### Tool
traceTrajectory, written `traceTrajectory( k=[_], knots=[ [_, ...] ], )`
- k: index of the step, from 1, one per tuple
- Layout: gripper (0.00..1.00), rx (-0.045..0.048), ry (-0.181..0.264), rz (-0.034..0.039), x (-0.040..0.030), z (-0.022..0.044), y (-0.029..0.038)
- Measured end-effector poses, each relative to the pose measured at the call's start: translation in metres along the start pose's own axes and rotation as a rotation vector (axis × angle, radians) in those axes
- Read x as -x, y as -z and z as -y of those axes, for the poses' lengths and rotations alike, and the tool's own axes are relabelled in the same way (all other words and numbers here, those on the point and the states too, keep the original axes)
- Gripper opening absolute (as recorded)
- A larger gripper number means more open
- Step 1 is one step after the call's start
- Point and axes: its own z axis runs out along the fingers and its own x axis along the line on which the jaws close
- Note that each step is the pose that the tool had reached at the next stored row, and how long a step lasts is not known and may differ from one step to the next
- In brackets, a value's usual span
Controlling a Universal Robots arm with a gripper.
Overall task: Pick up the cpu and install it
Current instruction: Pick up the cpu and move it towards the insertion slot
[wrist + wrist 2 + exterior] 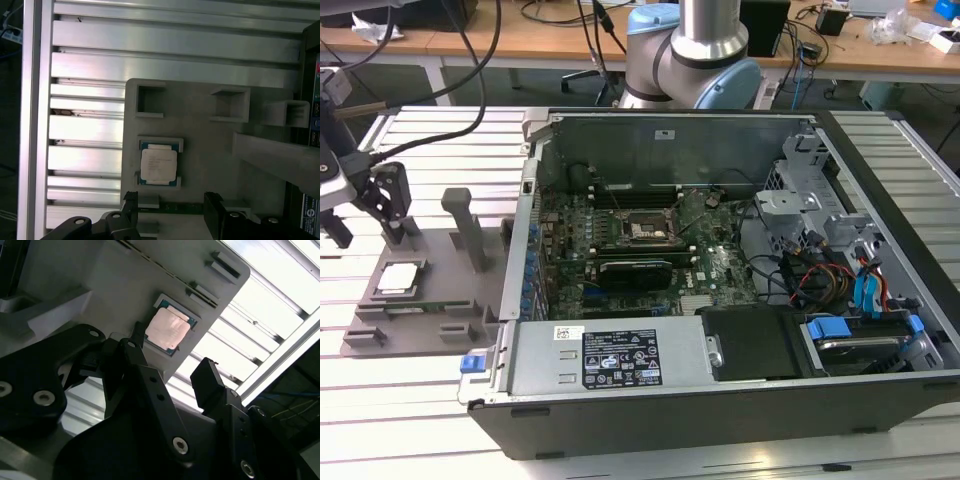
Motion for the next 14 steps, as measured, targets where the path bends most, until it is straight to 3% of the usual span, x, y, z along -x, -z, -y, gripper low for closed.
traceTrajectory(
  k=[8, 14],
  knots=[
    [0.64, -0.0007, 0.006, 0.0002, 0.0044, 0.0001, -0.0052],
    [0.64, -0.0008, 0.007, 0.0, 0.0046, -0.0003, -0.0147]
  ],
)
